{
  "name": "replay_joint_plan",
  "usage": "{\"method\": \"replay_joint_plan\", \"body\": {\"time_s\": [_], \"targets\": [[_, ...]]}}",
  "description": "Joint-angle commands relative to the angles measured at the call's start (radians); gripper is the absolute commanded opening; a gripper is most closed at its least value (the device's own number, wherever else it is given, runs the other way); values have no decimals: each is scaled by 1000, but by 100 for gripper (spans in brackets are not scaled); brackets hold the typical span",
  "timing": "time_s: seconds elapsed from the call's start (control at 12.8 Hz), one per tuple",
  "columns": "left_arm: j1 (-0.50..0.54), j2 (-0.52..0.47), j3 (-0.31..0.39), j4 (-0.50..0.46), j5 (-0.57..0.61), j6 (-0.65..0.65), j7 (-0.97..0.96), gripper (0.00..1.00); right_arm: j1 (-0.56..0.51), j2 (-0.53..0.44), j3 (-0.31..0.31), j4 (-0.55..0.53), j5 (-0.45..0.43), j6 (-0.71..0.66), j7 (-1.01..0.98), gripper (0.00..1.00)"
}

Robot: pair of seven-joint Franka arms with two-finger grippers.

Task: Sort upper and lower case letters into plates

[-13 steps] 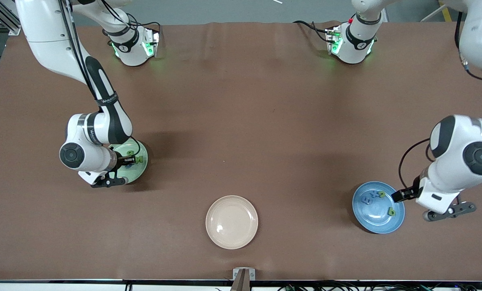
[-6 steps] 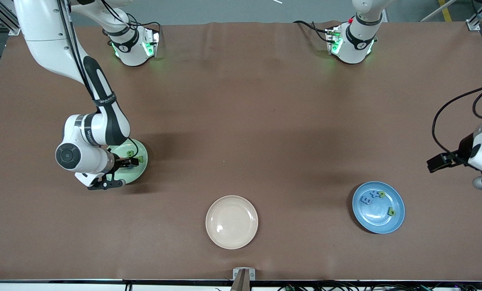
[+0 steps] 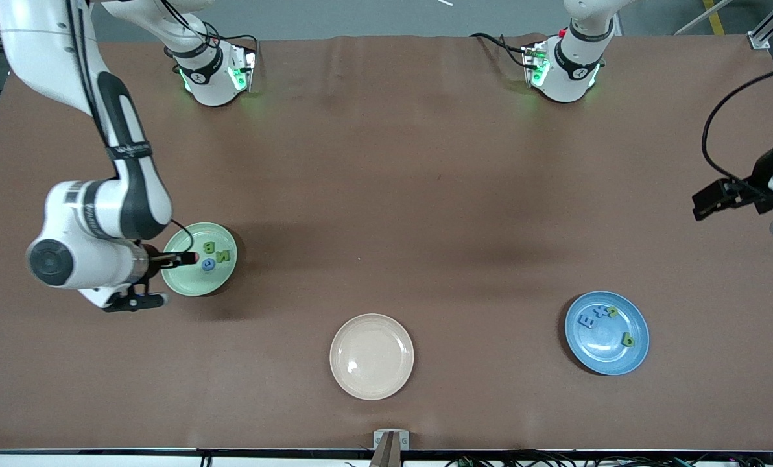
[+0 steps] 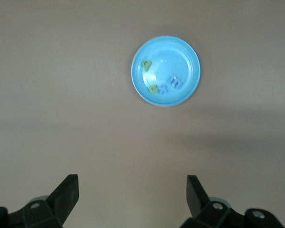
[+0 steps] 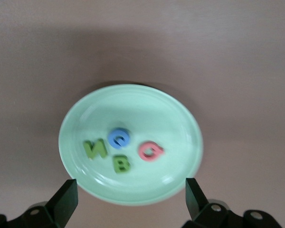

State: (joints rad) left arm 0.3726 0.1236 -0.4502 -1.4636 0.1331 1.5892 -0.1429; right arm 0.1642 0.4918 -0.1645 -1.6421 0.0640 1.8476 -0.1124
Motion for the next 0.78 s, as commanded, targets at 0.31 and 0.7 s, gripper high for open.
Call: {"method": "replay_joint_plan", "body": {"time_s": [0.31, 0.7], "targets": [[-299, -214, 328, -222, -99, -25, 55, 100, -58, -53, -20, 212, -41, -235, -23, 100], [-302, -280, 314, -302, -119, 14, 55, 100, -80, -50, -21, 340, -47, -258, -18, 100]]}}
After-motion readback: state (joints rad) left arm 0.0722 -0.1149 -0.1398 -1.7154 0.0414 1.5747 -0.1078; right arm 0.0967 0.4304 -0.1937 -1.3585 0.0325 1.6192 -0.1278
